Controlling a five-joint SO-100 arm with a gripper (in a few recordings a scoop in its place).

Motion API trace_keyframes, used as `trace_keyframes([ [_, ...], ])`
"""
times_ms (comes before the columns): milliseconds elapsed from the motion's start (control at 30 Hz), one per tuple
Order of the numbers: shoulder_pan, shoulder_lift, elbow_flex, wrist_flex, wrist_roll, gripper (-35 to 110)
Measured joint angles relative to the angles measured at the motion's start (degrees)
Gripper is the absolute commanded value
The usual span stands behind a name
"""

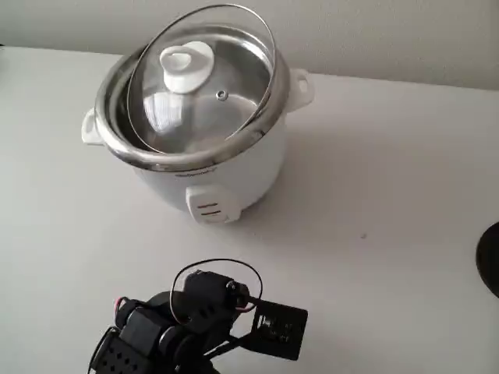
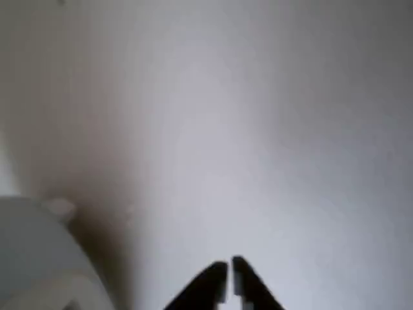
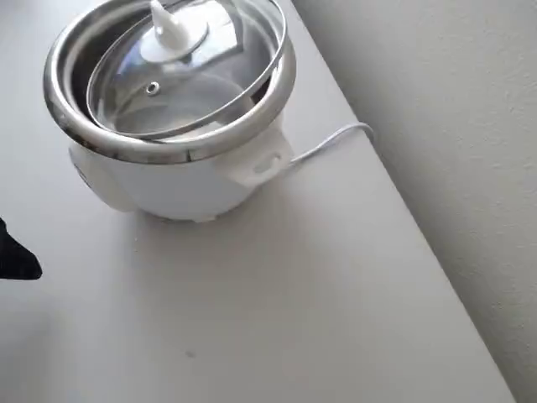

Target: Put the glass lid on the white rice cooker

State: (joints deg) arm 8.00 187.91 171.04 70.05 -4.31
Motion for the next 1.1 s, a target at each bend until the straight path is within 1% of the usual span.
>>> trace_keyframes([
  [1100,0.0,0.0,0.0,0.0,0.0,0],
])
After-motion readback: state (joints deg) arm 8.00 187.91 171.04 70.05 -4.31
